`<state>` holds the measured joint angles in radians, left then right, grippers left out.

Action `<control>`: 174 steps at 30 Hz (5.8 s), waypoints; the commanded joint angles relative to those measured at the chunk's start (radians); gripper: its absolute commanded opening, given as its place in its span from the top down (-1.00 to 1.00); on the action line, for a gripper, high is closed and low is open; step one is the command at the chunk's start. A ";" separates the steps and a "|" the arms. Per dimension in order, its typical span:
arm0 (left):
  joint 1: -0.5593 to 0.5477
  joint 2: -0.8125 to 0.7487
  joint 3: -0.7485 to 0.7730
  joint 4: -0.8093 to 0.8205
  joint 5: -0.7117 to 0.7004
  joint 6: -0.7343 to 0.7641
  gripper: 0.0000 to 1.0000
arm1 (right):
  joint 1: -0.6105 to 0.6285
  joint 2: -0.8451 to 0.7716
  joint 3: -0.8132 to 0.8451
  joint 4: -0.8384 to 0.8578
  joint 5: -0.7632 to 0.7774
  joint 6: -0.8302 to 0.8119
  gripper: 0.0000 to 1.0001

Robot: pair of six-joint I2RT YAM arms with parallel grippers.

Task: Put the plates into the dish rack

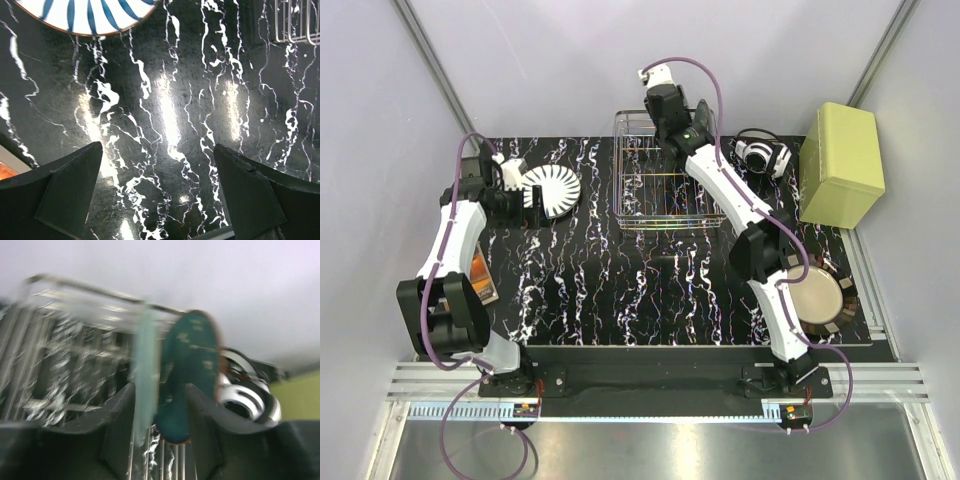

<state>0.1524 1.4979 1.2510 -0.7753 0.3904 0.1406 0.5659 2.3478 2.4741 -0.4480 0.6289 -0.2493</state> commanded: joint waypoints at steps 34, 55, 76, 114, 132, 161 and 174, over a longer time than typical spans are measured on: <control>0.004 -0.065 -0.107 0.042 0.021 -0.042 -0.98 | -0.132 0.196 0.247 -0.058 -0.089 0.108 1.00; 0.006 0.502 0.441 0.120 -0.007 0.013 0.56 | -0.044 0.009 0.223 -0.284 -0.743 0.237 -0.34; -0.122 0.490 0.329 0.083 -0.014 0.464 -0.57 | -0.049 -0.051 0.108 -0.339 -0.759 0.237 -0.73; -0.255 0.420 0.101 0.142 -0.226 0.547 1.00 | -0.049 -0.081 0.045 -0.340 -0.699 0.243 -0.72; -0.609 0.029 -0.252 -0.064 0.037 0.475 1.00 | -0.126 -0.275 -0.196 -0.380 -0.787 0.343 -0.73; -1.087 0.389 0.018 0.105 0.182 0.166 0.32 | -0.193 -1.059 -1.314 -0.325 -0.755 0.502 -0.78; -0.998 -0.125 -0.151 0.057 -0.099 -0.115 -0.68 | -0.212 -1.104 -1.599 -0.039 -1.133 0.776 -0.77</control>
<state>-0.9089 1.5074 1.1790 -0.7647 0.4377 0.2504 0.3695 1.2285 0.9497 -0.6888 -0.3027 0.3763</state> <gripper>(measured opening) 0.787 0.890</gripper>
